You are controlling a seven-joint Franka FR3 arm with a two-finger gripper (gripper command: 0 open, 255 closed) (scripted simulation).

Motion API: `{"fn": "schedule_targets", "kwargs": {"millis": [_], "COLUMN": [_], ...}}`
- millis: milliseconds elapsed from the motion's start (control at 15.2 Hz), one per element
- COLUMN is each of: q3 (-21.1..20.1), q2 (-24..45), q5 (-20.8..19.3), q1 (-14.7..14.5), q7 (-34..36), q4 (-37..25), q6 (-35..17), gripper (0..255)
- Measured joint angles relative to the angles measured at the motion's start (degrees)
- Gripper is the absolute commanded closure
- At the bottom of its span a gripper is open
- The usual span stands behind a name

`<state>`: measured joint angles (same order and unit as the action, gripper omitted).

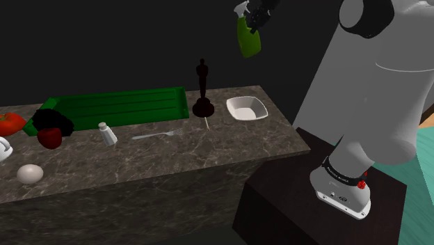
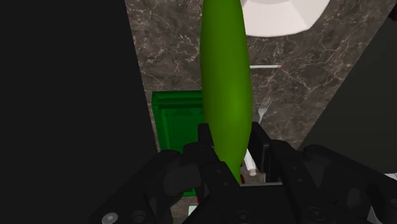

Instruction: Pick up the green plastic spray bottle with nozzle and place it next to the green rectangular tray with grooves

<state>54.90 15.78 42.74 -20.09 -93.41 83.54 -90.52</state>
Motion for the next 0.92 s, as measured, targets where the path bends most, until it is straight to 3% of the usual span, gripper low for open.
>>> {"fn": "schedule_targets", "kwargs": {"millis": [396,924], "q3": [-0.18,-2.09], "q2": [0.69,-7.45], "q5": [0.57,-6.45], "q1": [1.06,-12.15], "q7": [2.25,12.43], "q4": [-4.75,3.25], "q6": [3.53,-6.08], "gripper": [255,255]}}
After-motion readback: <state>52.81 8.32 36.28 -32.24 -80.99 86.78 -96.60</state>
